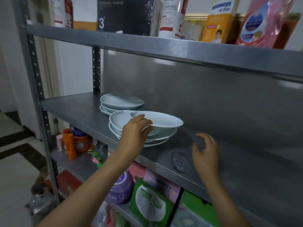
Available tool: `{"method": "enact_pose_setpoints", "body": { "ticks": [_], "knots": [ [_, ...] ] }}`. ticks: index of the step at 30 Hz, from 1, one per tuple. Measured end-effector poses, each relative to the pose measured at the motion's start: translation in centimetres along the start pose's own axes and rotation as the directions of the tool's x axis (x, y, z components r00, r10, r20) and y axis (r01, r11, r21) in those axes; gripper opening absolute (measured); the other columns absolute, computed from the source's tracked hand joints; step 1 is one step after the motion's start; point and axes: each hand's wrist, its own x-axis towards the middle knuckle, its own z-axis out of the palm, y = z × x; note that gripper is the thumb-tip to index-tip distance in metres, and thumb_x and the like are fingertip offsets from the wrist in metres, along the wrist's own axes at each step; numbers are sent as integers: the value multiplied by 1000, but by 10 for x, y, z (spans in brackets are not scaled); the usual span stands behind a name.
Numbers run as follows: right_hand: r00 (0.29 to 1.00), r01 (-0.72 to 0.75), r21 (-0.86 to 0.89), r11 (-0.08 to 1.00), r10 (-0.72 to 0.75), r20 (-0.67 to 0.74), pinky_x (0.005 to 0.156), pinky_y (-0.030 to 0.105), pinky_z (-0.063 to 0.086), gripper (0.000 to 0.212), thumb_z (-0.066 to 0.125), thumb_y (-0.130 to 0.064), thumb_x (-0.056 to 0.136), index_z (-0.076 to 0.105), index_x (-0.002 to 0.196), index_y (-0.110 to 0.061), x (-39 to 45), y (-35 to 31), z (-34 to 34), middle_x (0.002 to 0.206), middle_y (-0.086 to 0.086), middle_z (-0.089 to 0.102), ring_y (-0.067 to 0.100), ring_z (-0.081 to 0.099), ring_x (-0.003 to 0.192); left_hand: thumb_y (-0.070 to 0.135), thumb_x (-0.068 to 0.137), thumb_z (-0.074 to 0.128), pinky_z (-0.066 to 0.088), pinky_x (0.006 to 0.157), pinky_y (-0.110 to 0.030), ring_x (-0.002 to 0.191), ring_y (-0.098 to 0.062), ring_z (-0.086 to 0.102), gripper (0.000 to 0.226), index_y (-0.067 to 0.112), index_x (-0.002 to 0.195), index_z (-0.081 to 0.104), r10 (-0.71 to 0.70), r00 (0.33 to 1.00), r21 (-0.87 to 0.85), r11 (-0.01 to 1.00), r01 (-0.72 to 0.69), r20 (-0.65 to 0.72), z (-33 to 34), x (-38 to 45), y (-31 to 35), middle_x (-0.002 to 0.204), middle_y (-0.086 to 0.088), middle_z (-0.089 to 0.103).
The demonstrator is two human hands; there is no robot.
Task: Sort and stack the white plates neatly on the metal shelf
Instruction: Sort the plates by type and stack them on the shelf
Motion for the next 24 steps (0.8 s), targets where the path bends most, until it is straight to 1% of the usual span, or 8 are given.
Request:
{"method": "enact_pose_setpoints", "body": {
  "ticks": [6, 9, 11, 12, 17, 20, 22, 24],
  "knots": [
    [999, -30, -19, 999, 31, 28, 94, 20, 34, 31, 59, 7, 79, 65, 105, -8, -1, 3, -3, 108, -4, 55, 17, 53, 108, 6, 80, 73, 50, 92, -46, 117, -30, 59, 7, 8, 86, 73, -22, 999, -2, 1000, 23, 49, 5, -6, -1, 91, -7, 74],
    [997, -42, -32, 999, 44, 57, 93, 20, 33, 28, 58, 6, 80, 65, 102, -10, -4, 2, -2, 106, -5, 54, 18, 52, 109, 4, 83, 69, 31, 106, -57, 125, -33, 52, 3, 6, 86, 70, -43, 995, 58, 998, 38, 95, 7, -9, -1, 90, -7, 73],
    [997, -8, -64, 998, 14, 80, 94, 22, 35, 27, 58, 7, 79, 67, 97, -10, -2, 3, -1, 103, -5, 55, 20, 54, 107, 4, 86, 65, 17, 111, -58, 126, -33, 50, 4, 6, 87, 69, -46, 990, 97, 995, 33, 132, 10, -11, -1, 90, -7, 72],
    [996, 14, -87, 996, -6, 94, 93, 23, 36, 26, 58, 7, 78, 68, 95, -11, -2, 3, -1, 103, -6, 55, 21, 54, 106, 4, 87, 63, 15, 112, -56, 126, -34, 50, 5, 6, 88, 68, -34, 988, 110, 994, 18, 147, 11, -13, -3, 91, -7, 72],
    [989, 53, -125, 991, -35, 143, 92, 21, 35, 24, 58, 5, 78, 69, 92, -12, 0, 2, -3, 106, -2, 58, 18, 52, 107, 3, 82, 65, 22, 113, -52, 126, -35, 50, 14, 7, 95, 68, 28, 978, 140, 988, -58, 207, 9, -14, -6, 99, -9, 72],
    [990, 50, -141, 989, -30, 141, 92, 17, 32, 24, 58, 5, 78, 69, 94, -11, 4, 3, -10, 109, 3, 61, 20, 53, 109, 15, 81, 62, 22, 114, -49, 130, -31, 46, 25, 8, 104, 68, 16, 975, 143, 989, -49, 222, 7, -12, 5, 111, -9, 69],
    [990, 56, -160, 986, -34, 134, 94, 14, 30, 26, 57, 5, 79, 70, 97, -9, 6, 4, -18, 114, 6, 63, 22, 54, 111, 23, 79, 56, 24, 114, -49, 134, -32, 41, 38, 5, 111, 65, 67, 975, 154, 983, -101, 211, 9, -12, 14, 120, -11, 65],
    [990, 62, -181, 982, -38, 135, 98, 13, 29, 28, 56, 4, 82, 71, 103, -7, 8, 5, -30, 120, 6, 64, 21, 54, 115, 22, 81, 58, 27, 114, -49, 139, -31, 31, 42, 2, 119, 60, 127, 976, 110, 983, -147, 175, 14, -11, 27, 129, -12, 59]
  ]
}}
